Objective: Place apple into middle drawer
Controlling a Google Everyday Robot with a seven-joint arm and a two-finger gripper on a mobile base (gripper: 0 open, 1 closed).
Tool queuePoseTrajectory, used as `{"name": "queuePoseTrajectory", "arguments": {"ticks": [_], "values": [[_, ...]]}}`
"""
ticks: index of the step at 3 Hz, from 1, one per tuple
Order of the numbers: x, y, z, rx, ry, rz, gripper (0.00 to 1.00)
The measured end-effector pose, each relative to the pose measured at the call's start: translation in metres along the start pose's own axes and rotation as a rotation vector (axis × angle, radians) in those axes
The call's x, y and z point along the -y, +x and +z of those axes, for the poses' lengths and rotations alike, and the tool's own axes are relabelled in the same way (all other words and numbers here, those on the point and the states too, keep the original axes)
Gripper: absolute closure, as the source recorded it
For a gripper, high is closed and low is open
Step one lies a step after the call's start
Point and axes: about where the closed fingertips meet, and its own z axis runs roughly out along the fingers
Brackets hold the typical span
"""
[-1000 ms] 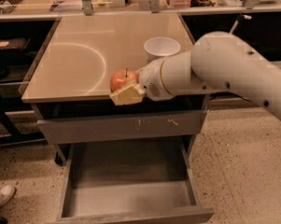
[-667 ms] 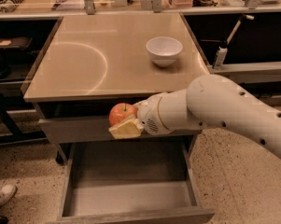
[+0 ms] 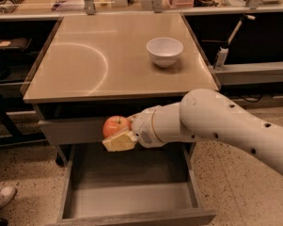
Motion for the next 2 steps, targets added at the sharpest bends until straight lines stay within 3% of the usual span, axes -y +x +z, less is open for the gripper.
{"name": "queuePoseTrajectory", "arguments": {"ticks": [1,2], "values": [[-0.032,0.039,0.050,-0.006,-0.082,0.132,1.00],[-0.046,0.079,0.098,-0.023,-0.107,0.236,1.00]]}}
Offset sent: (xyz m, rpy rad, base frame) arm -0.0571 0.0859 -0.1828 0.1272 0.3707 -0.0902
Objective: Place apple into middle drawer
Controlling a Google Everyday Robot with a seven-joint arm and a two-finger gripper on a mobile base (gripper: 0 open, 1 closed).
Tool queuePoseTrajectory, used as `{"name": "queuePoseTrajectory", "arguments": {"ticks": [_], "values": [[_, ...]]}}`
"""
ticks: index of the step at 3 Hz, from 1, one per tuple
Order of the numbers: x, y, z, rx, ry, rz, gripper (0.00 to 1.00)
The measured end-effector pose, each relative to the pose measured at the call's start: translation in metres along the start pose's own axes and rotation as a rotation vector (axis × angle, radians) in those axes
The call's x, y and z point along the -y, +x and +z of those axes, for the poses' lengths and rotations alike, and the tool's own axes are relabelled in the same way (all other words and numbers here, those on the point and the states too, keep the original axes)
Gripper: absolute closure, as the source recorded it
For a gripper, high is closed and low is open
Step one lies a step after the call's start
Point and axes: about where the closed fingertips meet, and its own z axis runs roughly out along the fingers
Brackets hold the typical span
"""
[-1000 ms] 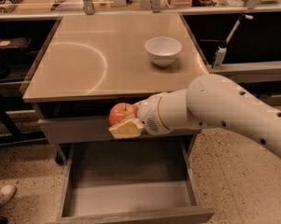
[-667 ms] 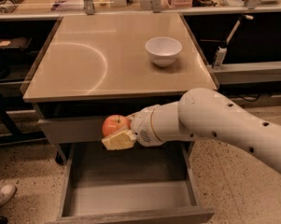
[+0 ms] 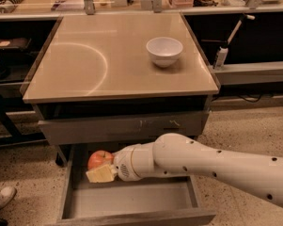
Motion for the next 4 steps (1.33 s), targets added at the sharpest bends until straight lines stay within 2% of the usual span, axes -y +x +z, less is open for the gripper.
{"name": "queuePoseTrajectory", "arguments": {"ticks": [1,2,4], "values": [[0.000,0.000,0.000,0.000,0.000,0.000,1.00],[0.002,0.015,0.027,0.004,0.000,0.048,1.00],[0.028,0.067,0.099,-0.005,0.082,0.167,1.00]]}}
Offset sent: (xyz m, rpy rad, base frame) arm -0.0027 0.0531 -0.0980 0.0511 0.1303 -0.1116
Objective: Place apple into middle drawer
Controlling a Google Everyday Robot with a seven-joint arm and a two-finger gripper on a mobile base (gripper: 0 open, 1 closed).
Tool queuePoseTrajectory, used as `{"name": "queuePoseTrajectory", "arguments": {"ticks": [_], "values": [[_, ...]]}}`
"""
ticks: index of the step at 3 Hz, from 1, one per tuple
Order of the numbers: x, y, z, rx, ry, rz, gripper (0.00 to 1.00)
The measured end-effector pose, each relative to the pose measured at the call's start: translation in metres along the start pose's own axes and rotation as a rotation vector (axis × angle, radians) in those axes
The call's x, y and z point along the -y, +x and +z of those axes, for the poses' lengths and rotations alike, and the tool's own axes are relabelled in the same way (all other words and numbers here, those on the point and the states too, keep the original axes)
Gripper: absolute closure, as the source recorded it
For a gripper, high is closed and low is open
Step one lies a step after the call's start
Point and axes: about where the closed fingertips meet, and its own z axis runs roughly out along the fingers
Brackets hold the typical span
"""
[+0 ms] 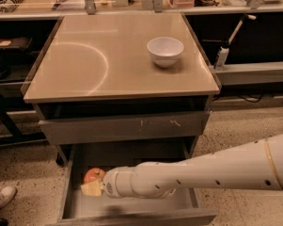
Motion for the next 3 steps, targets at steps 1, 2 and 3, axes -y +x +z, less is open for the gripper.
{"name": "queuePoseTrajectory", "arguments": {"ticks": [1,2,3], "values": [[0.015,0.022,0.031,-0.021,0.012,0.047,1.00],[0.016,0.025,0.035,-0.024,0.010,0.052,1.00],[0.030,0.028,0.043,-0.011,0.009,0.069,1.00]]}}
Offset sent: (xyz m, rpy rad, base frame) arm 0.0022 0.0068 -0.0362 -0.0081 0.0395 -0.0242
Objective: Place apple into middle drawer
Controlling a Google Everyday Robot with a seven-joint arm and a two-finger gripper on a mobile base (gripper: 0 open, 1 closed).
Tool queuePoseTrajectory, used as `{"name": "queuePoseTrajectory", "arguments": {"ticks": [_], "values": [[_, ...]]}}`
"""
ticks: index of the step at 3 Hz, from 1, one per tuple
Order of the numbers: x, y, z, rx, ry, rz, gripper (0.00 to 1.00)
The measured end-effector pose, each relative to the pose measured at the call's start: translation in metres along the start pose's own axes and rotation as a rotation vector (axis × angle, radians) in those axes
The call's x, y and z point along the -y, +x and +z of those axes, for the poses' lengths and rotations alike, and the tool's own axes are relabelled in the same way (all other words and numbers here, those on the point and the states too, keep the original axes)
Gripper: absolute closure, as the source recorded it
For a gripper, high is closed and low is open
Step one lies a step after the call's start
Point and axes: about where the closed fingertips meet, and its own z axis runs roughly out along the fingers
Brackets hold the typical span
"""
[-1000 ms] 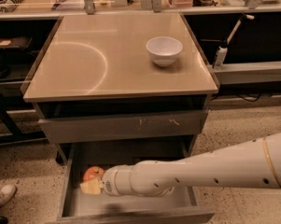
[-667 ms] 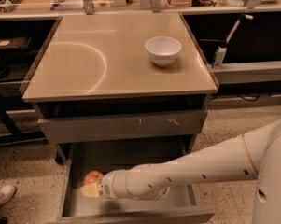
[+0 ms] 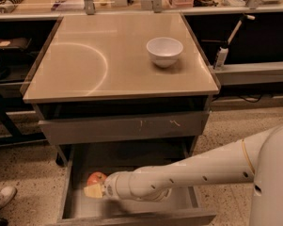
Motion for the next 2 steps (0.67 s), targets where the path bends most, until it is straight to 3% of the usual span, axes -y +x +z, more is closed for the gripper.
{"name": "queuePoseTrajectory", "arguments": {"ticks": [2], "values": [[0.045,-0.002,0.017,0.030,0.043,0.024,1.00]]}}
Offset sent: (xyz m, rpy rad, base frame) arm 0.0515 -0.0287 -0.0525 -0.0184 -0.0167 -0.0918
